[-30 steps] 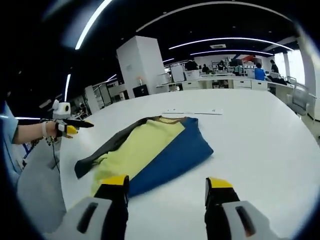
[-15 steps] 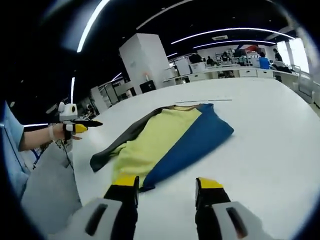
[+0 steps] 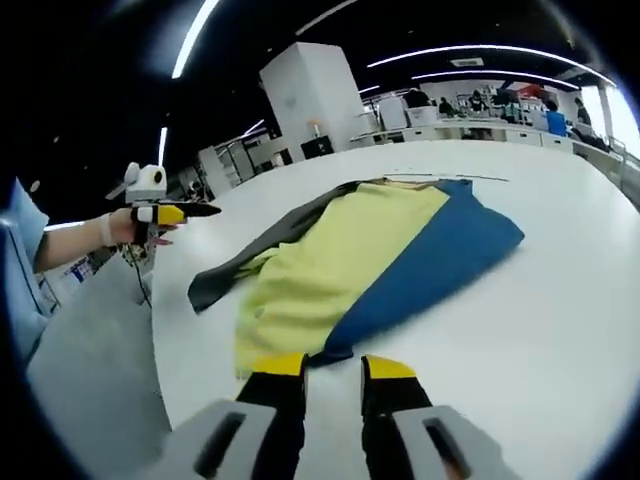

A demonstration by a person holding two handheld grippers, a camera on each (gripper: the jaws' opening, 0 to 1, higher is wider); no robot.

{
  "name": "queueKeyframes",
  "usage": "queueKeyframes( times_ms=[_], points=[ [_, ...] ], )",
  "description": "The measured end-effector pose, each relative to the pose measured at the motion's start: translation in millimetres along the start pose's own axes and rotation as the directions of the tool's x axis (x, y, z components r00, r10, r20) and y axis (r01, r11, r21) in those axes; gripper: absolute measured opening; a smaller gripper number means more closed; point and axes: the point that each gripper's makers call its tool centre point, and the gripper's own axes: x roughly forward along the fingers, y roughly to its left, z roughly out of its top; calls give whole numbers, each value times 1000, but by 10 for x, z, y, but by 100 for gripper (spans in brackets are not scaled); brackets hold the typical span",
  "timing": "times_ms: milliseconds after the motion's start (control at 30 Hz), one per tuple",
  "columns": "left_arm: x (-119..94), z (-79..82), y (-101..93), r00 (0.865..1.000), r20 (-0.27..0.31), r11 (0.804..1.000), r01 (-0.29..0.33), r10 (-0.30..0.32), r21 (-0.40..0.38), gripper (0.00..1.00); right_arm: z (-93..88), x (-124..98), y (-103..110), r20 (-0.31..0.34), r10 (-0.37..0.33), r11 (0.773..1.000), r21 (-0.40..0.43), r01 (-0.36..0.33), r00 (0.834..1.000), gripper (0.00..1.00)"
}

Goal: Fold the garment on the visible template until the final outline fits inside the template.

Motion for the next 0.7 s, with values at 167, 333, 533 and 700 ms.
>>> queueKeyframes(
  times_ms=[167,333,533,700],
  points=[
    [-16,-9,12,1000,7,1000,-1,2,-18,72,-36,58,7,-14,1,1000,-25,-1,1000,13],
    [-32,-14,26,1000,12,999,-5,5,-32,71,-20,88,50,-7,11,1000,-23,-12,1000,12],
    [-45,-45,26,1000,14,999,-7,7,-47,70,-27,112,60,1,6,1000,-25,-6,1000,7],
    [-50,-67,25,1000,10,999,-7,8,-51,70,14,137,53,5,-2,1000,-25,2,1000,0]
  ],
)
